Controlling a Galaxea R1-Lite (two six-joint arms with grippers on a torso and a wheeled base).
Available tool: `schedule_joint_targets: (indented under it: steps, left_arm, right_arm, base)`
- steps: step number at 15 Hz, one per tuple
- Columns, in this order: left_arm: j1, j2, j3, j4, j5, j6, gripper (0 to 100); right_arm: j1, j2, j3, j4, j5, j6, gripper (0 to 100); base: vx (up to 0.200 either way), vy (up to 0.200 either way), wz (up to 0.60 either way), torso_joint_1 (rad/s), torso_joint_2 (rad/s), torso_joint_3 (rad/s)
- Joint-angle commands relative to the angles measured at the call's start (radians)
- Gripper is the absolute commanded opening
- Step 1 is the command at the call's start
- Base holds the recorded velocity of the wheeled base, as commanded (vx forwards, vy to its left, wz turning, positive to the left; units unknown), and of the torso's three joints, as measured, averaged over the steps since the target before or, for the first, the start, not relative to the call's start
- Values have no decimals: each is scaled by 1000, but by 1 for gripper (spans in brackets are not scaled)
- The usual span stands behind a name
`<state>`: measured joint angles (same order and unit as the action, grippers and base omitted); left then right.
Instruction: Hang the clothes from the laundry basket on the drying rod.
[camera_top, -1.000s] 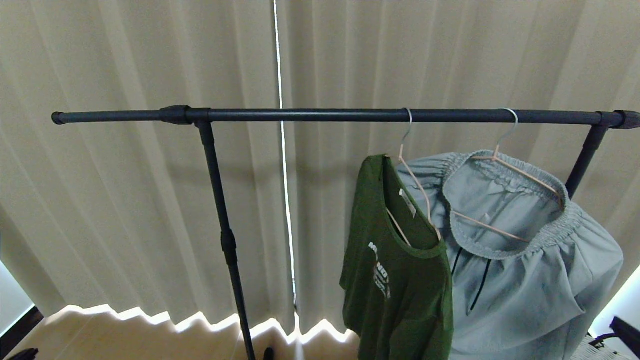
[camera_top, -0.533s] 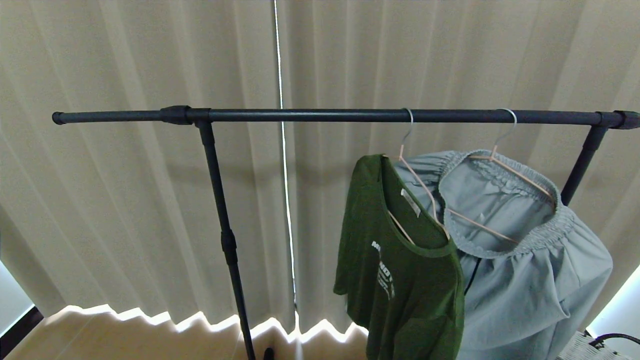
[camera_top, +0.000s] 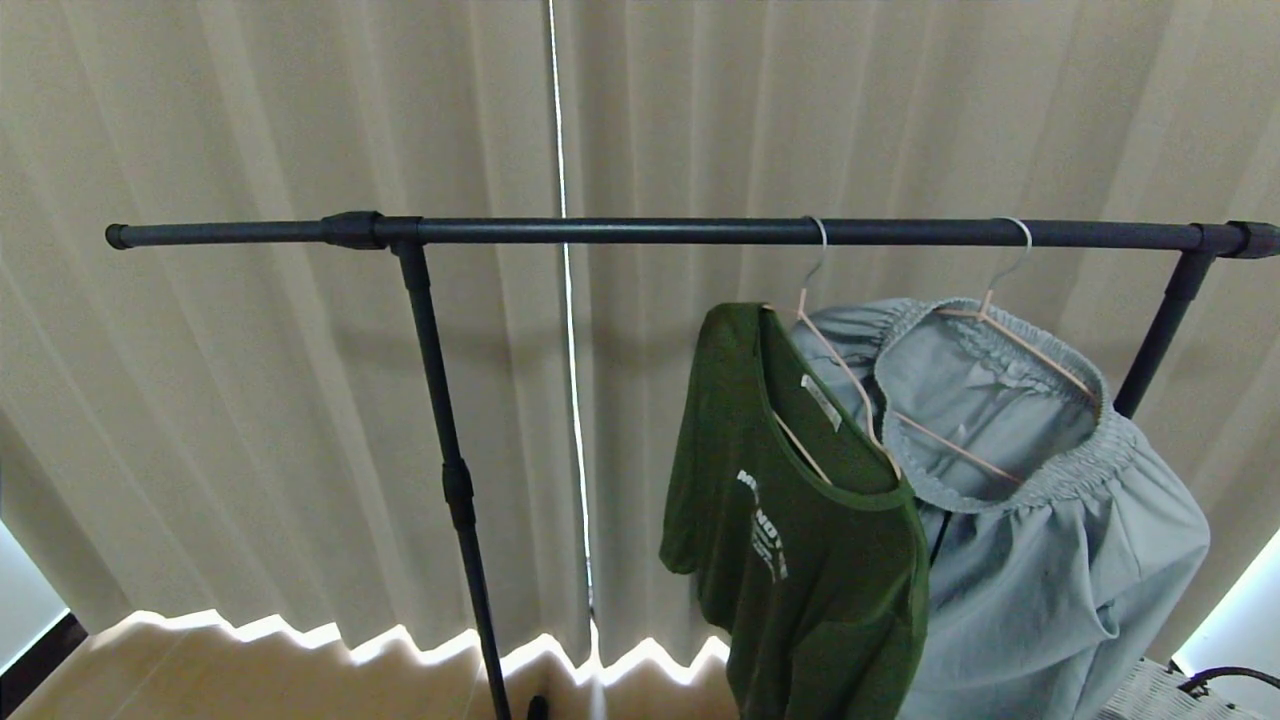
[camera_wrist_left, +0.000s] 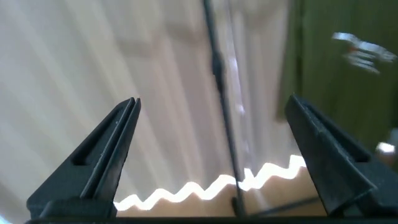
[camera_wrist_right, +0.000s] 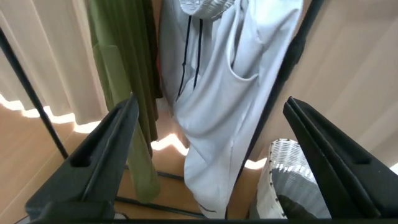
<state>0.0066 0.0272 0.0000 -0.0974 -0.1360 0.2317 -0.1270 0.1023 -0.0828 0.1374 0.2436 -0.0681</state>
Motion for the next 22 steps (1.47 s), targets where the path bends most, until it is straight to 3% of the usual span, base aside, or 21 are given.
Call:
schedule_joint_targets:
  steps: [1,3,5,8,10,11,12,15,22]
  left_arm:
    - [3,-15,0,-1,18,-2,100]
    - [3,-15,0,-1,121,-3,100]
    - [3,-15,0,-1,202,3,100]
    - [3,-15,0,1,203,-2,100]
    - [3,-16,0,-1,171,-9,100]
    - [3,-16,0,-1,148,-31,100]
    - [3,-16,0,-1,150,-66,100]
    - [3,-16,0,-1,151,-166,100]
    - [1,-18,0,1,148,-176,100]
  right_arm:
    - [0,-9,1,-1,0,-1,100]
    - [0,-9,3,-1,-12,-2,100]
    - [0,-10,5,-2,-124,-6,100]
    - [0,-10,20,-39,-317,1,100]
    - [-2,-7,55,-114,-382,10,100]
    - [-2,-7,61,-130,-420,70,100]
    - [-2,-6,83,-137,-426,126,100]
    - [-3,-7,83,-147,-422,128,100]
    - [4,-7,83,-147,-417,122,100]
  base:
    - [0,0,0,0,0,0]
    - [0,0,0,0,0,0]
    - [0,0,0,0,0,0]
    - [0,0,0,0,0,0]
    - [0,0,0,0,0,0]
    - [0,0,0,0,0,0]
    - [0,0,0,0,0,0]
    - [0,0,0,0,0,0]
    - [0,0,0,0,0,0]
